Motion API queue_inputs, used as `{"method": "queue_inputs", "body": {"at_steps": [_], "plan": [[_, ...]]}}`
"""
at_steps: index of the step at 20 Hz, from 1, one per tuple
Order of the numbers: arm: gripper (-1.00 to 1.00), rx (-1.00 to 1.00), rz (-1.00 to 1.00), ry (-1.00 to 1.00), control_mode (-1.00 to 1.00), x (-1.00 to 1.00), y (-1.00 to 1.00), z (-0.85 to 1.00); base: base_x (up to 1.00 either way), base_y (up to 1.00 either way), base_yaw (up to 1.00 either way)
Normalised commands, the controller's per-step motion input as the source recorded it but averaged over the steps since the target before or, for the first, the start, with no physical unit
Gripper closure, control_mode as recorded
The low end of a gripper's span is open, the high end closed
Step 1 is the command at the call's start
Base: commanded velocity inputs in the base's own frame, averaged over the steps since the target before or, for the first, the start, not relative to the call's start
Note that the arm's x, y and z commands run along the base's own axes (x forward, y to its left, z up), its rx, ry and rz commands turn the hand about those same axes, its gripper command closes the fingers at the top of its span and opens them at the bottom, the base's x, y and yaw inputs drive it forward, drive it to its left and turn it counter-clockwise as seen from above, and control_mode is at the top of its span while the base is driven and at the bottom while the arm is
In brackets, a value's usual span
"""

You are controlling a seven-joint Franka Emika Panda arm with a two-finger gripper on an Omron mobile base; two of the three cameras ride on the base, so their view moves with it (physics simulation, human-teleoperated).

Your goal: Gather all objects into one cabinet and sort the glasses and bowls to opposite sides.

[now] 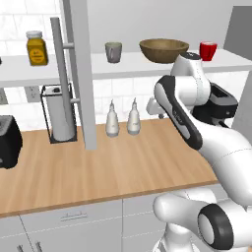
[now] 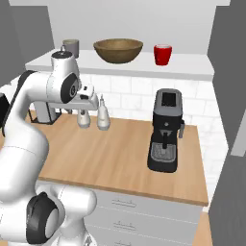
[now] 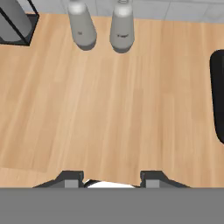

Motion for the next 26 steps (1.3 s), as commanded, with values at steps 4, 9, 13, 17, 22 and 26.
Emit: {"method": "queue_inputs", "body": {"at_steps": [4,9,13,17,22,26], "plan": [[-1.0,0.0,0.0,0.0,1.0,0.0,0.0,0.0,-0.38,0.0,0.0],[-1.0,0.0,0.0,0.0,1.0,0.0,0.0,0.0,-0.99,0.01,0.0],[-1.0,0.0,0.0,0.0,1.0,0.0,0.0,0.0,-0.71,0.31,0.01],[-1.0,0.0,0.0,0.0,1.0,0.0,0.0,0.0,-0.04,0.79,0.0],[-1.0,0.0,0.0,0.0,1.0,0.0,0.0,0.0,0.0,0.76,0.0],[-1.0,0.0,0.0,0.0,1.0,0.0,0.0,0.0,0.0,0.76,0.0]]}}
